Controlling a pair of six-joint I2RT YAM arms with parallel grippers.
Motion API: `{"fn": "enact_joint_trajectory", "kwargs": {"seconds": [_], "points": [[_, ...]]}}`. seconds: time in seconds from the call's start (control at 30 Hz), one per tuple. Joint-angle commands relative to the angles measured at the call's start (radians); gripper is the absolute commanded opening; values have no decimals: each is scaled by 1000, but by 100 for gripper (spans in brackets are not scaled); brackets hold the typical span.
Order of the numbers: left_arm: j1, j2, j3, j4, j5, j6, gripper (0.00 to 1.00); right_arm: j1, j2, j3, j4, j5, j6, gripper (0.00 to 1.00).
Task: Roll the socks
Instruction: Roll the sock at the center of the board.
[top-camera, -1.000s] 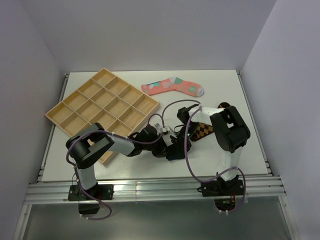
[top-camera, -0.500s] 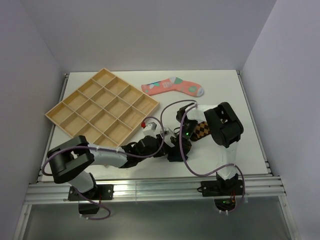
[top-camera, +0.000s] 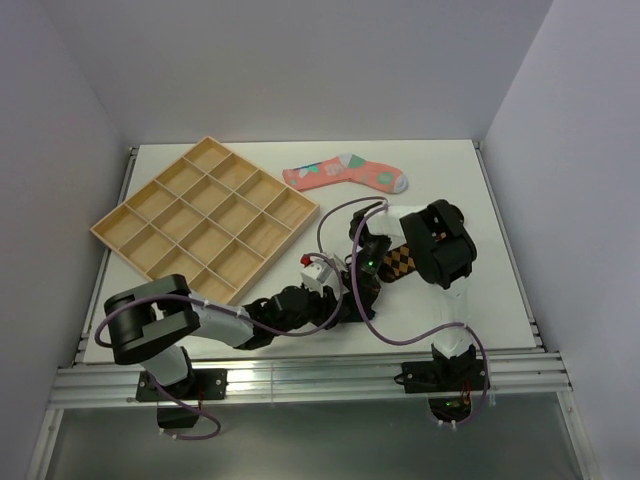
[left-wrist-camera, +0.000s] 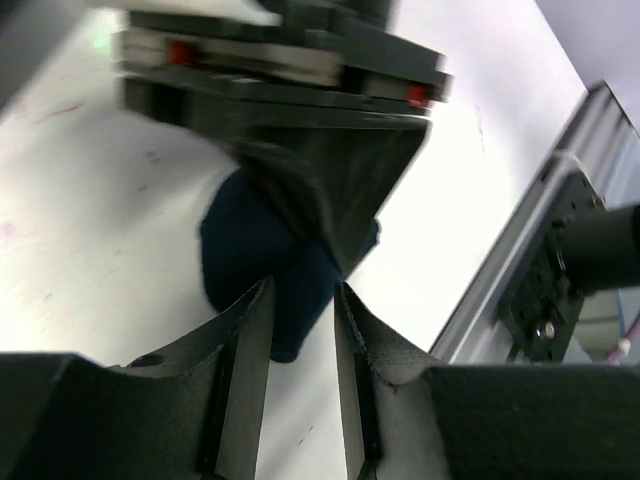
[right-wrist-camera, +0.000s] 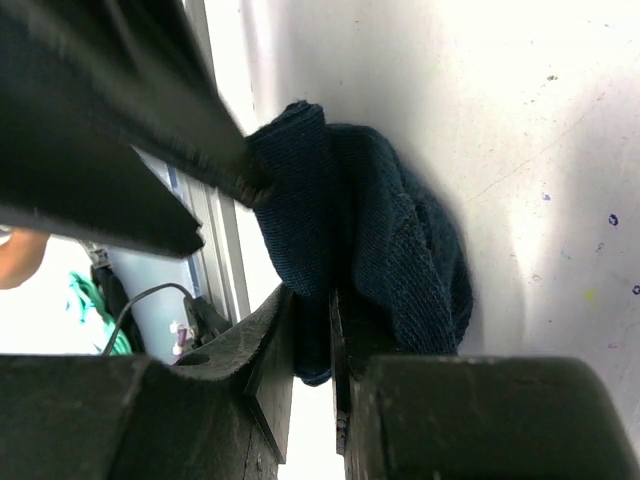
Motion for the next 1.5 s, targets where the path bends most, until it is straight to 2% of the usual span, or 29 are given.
{"fn": "enact_joint_trajectory", "kwargs": {"seconds": [0.0,0.17,0.3,0.53,0.93,1.1,1.47], "points": [[-5,33,34,137,107,92,36,-5,32,33,32,34,3,18],[-31,-40,-18,183,17,80,35,-7,32,29,41,34,18,18],[-71,-85,-25,143,-35,117,37,-7,27,23,55,42,31,18],[-74,-2,69,67,64,204,41,-7,28,11,74,50,49,18],[79,61,124,28,337,228,43,-7,24,-3,83,50,66,18],[110,98,152,-22,451,244,44,-7,27,-1,94,54,78,18],[144,157,150,-15,463,235,43,-7,18,-6,112,60,103,18]]}}
